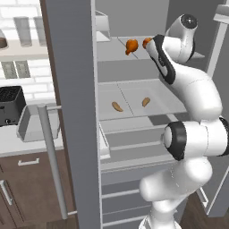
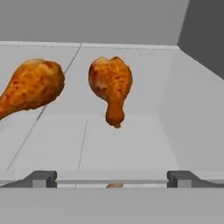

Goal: Place one sweet potato and one chicken drumstick in each tupperware on the nearby counter, to pack two identical lunches.

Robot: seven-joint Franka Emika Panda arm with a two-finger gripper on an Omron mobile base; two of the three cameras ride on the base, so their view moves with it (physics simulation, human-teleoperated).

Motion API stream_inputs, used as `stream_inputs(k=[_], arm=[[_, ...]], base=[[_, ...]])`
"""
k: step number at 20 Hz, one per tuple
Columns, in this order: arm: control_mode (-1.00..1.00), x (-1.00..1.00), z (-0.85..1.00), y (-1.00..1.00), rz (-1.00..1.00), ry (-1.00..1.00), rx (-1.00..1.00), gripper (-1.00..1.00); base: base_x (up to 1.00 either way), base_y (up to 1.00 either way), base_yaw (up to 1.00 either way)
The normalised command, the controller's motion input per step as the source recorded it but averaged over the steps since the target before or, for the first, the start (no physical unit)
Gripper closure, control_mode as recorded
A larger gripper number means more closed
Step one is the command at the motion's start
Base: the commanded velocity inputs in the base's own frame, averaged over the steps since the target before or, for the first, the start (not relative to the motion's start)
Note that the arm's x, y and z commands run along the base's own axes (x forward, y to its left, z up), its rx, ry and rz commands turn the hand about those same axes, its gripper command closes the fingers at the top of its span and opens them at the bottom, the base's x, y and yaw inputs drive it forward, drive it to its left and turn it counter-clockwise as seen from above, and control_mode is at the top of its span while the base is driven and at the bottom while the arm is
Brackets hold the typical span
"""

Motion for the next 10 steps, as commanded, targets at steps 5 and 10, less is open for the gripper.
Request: stream_inputs(k=[5, 10], arm=[[-1.00, 0.64, -0.14, -0.08, 0.00, 0.00, 0.00, -1.00], [-1.00, 0.64, -0.12, 0.00, 0.00, 0.00, 0.00, -1.00]], base=[[0.00, 0.00, 0.00], [0.00, 0.00, 0.00]])
